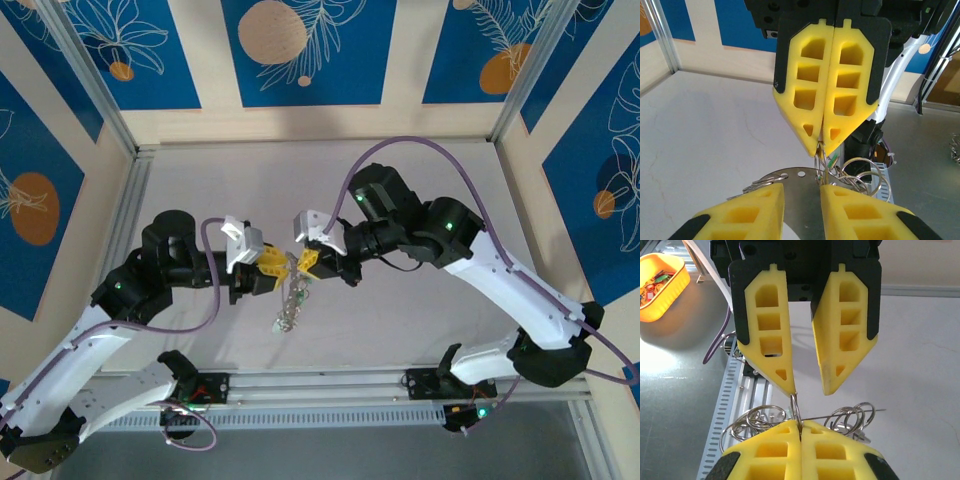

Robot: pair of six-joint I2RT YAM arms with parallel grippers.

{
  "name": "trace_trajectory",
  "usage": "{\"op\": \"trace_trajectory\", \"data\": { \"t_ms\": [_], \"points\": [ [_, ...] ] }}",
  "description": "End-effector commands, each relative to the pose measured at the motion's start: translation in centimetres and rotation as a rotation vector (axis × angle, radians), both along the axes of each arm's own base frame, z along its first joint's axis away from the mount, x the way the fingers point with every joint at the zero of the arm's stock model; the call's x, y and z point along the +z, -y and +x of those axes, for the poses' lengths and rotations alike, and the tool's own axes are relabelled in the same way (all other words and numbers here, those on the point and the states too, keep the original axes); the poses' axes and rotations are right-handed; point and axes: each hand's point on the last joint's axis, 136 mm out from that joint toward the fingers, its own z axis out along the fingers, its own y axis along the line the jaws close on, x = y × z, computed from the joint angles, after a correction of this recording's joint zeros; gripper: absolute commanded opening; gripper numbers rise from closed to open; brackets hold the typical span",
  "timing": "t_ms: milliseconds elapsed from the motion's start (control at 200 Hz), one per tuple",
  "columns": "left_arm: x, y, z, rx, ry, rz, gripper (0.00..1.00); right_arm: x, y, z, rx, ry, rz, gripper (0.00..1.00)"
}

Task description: Put the keys on the keyring

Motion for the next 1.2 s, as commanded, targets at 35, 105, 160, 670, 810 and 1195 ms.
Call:
{"op": "trace_trajectory", "data": {
  "t_ms": [35, 105, 160, 670, 810, 1195],
  "points": [
    [2.3, 0.2, -1.4, -0.069, 0.071, -0.054, 0.25, 0.4, -0.4, 0.3, 0.014, 0.057, -0.006, 0.00],
    [2.5, 0.2, -1.6, -0.072, 0.071, -0.059, 0.25, 0.2, -0.4, 0.4, 0.010, 0.067, -0.026, 0.00],
    [2.7, 0.1, -1.7, -0.075, 0.072, -0.064, 0.25, -0.1, -0.3, 0.6, 0.005, 0.072, -0.039, 0.00],
    [2.0, 0.6, -0.8, -0.058, 0.053, -0.040, 0.26, 0.1, -0.3, 0.2, 0.016, 0.093, -0.035, 0.00],
    [1.5, 0.8, -0.4, -0.050, 0.039, -0.011, 0.26, 0.2, -0.4, 0.1, 0.022, 0.099, -0.032, 0.00],
    [0.6, 0.8, 0.2, -0.025, 0.026, 0.021, 0.24, 1.3, 0.0, -0.6, 0.034, 0.118, 0.019, 0.00]
  ]
}}
